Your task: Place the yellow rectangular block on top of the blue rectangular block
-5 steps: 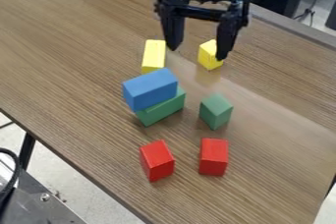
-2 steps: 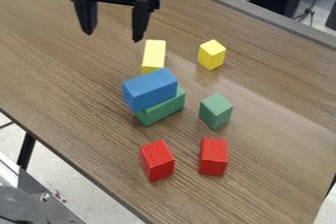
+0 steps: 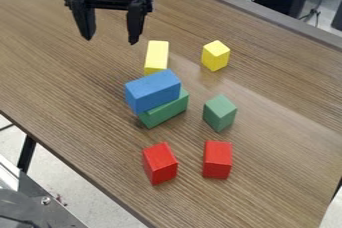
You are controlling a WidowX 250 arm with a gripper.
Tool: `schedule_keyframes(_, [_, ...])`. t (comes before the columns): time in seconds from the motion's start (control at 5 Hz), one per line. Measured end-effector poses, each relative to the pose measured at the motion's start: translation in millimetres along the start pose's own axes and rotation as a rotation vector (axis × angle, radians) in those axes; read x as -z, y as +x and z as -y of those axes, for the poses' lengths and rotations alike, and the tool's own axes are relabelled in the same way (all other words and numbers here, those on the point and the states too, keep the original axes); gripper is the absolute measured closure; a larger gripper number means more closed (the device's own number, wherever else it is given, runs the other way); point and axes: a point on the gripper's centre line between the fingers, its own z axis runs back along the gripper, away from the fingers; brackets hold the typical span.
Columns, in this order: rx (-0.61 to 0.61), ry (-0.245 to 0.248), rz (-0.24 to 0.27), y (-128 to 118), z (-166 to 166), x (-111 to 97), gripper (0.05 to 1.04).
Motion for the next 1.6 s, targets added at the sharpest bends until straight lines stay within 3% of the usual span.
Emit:
schedule_keyframes(0.2, [0.010,-0.037,0.003,18,-1,10,0.083])
schedule_keyframes(0.4, [0.025,-0.042,0.002,31,-3,19,0.083])
schedule_keyframes(0.8, [0.043,-0.026,-0.069,25,10,27,0.083])
schedule_keyframes(1.2, [0.127,-0.014,-0.086,16,46,29,0.083])
schedule_keyframes(1.6, [0.074,0.002,-0.137,23,52,42,0.083])
